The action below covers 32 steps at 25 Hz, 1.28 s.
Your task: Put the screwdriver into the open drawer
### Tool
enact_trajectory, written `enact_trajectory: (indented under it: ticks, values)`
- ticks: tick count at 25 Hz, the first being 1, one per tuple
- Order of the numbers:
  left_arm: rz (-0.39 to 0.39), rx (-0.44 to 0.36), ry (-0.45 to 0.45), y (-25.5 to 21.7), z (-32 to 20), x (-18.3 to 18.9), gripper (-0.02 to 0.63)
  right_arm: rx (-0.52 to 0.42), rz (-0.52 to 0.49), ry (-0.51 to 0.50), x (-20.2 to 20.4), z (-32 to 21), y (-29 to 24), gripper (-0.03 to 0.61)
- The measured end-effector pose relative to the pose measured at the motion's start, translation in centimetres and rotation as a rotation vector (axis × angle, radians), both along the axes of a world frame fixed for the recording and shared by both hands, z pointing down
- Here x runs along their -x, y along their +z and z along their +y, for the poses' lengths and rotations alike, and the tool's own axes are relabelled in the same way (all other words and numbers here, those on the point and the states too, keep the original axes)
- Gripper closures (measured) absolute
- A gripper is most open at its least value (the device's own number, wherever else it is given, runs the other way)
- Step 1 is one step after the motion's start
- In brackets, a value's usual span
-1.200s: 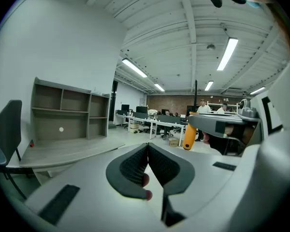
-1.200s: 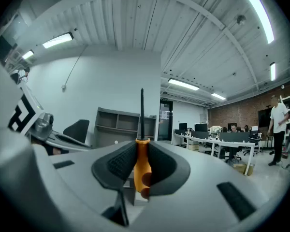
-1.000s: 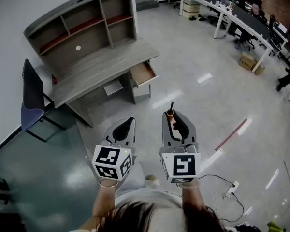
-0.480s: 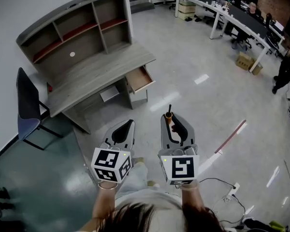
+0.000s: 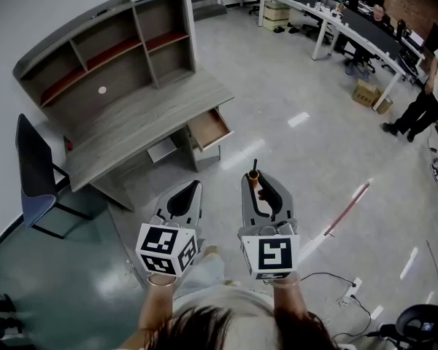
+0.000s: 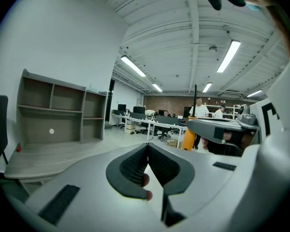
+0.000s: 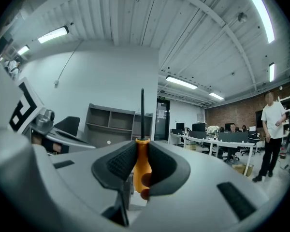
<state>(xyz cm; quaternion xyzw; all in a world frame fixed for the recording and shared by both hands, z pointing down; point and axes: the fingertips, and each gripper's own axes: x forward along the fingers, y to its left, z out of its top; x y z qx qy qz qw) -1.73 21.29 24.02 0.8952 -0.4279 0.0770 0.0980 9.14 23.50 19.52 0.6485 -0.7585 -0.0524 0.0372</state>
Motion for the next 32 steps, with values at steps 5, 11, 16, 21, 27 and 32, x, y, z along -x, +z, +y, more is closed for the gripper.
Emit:
enact_trajectory:
  ticks: [5, 11, 16, 21, 27, 32]
  values:
    - [0.015, 0.003, 0.007, -0.1, -2.6, 1.3, 0.597, 0.005, 0.008, 0.007, 1.3, -2.5, 0.0, 0.492]
    - [0.034, 0.009, 0.011, 0.1, -5.7, 3.1, 0.597, 0.009, 0.021, 0.018, 3.0, -5.6, 0.2, 0.492]
    - [0.039, 0.016, 0.020, 0.4, -8.3, 4.4, 0.597, 0.010, 0.029, 0.034, 4.1, -8.2, 0.3, 0.492]
    - [0.047, 0.022, 0.047, 0.6, -10.0, 5.0, 0.597, 0.009, 0.037, 0.057, 4.8, -9.6, 0.2, 0.492]
    - [0.058, 0.042, 0.067, 1.5, -10.7, 4.9, 0.597, 0.022, 0.053, 0.066, 5.2, -10.2, 0.9, 0.492]
    - [0.058, 0.052, 0.074, 2.0, -11.3, 4.6, 0.597, 0.028, 0.055, 0.077, 4.8, -10.8, 1.3, 0.492]
